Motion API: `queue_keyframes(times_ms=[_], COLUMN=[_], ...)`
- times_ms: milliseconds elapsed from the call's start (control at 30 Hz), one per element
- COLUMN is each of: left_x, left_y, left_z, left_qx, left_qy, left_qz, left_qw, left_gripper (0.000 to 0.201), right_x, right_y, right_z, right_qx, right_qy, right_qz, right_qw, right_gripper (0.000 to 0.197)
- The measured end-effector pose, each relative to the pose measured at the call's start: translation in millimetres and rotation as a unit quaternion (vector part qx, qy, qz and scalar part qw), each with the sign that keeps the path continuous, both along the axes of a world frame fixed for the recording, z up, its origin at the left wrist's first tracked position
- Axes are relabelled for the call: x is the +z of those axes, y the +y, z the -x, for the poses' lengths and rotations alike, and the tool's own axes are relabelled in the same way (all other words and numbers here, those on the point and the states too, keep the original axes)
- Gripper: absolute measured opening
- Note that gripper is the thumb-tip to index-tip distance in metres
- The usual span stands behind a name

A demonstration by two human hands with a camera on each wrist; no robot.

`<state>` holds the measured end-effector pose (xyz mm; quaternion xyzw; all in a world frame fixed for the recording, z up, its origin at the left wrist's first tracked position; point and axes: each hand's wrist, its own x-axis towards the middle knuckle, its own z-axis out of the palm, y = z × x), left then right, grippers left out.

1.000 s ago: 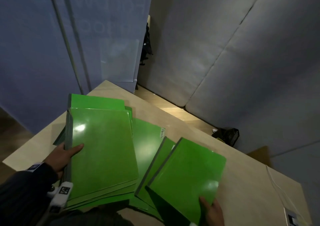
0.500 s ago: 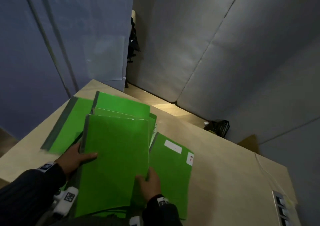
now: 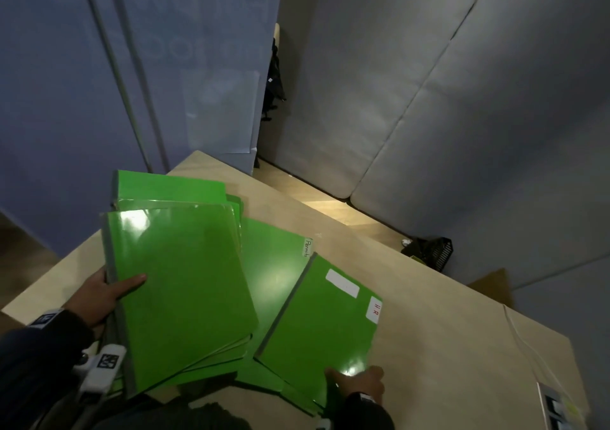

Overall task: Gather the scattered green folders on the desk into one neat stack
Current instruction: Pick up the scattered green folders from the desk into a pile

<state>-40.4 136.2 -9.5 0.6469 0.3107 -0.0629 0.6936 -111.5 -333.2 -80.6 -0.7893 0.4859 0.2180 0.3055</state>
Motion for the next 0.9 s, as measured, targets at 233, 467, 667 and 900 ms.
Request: queue_keyframes(times_ms=[233, 467, 667, 900], left_x=[4.8, -26.2, 9.6, 15.2], left_y=[15.8, 29.8, -11.5, -30.2], left_z=[6.4, 9.7, 0.7, -1.3], left_qx=[0.018, -0.009, -0.076, -0.073], left_qy=[-0.024, -0.005, -0.024, -0.023], left_qz=[-0.015, -0.002, -0.071, -0.017], left_qw=[0.999, 1.000, 0.994, 0.997], left_gripper=[0.020, 0.066, 0.025, 0.031], right_x=[42.8, 101.5, 84.5, 56.5], right_y=[-43.8, -32.4, 45.8, 160.8], right_z=[3.9, -5.2, -39.4, -59.3], right_qx=[-0.106, -0.125, 0.005, 0.156], right_qy=[-0.212, -0.355, -0.318, -0.282], right_qz=[-0.114, -0.289, -0.291, -0.222], right_qw=[0.965, 0.880, 0.902, 0.920], right_gripper=[0.015, 0.030, 0.037, 0.049])
